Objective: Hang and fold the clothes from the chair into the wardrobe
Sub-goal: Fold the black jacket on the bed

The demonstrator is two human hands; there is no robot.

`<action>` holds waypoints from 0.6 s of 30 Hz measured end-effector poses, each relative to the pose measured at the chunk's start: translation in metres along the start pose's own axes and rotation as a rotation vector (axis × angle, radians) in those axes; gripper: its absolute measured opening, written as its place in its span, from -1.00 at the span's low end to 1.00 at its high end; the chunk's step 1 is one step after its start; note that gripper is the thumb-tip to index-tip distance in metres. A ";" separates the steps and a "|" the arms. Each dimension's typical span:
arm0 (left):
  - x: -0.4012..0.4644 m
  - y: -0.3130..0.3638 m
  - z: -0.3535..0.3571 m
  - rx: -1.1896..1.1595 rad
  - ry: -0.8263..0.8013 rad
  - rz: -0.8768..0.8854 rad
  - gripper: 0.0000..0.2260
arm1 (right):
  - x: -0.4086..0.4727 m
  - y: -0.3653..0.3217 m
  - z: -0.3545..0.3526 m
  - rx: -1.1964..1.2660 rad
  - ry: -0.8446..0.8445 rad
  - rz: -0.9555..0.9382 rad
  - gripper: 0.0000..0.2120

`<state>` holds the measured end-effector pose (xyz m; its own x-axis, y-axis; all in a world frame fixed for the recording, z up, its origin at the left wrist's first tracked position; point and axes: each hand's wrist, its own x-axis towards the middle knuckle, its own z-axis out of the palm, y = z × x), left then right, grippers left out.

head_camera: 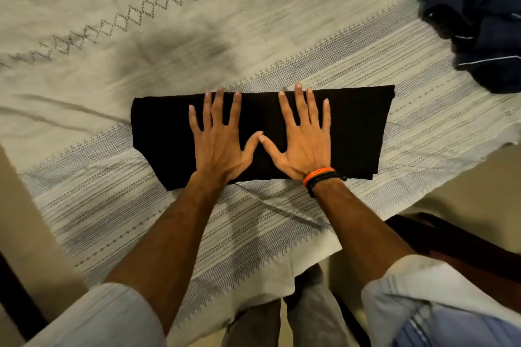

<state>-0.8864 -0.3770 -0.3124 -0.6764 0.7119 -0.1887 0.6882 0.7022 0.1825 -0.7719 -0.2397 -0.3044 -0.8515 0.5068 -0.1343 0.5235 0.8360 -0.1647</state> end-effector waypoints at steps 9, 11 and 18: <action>0.011 -0.011 0.051 0.064 0.054 0.006 -0.21 | 0.013 0.018 0.051 -0.061 0.032 -0.046 -0.12; 0.014 -0.013 0.066 0.059 0.102 0.010 -0.23 | 0.016 0.019 0.067 -0.055 0.077 -0.054 -0.13; 0.018 -0.014 0.082 0.051 0.158 0.035 -0.25 | 0.018 0.021 0.081 -0.041 0.148 -0.074 -0.15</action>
<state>-0.8867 -0.3746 -0.3974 -0.6817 0.7311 -0.0280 0.7219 0.6784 0.1365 -0.7736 -0.2301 -0.3892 -0.8845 0.4661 0.0222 0.4598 0.8787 -0.1281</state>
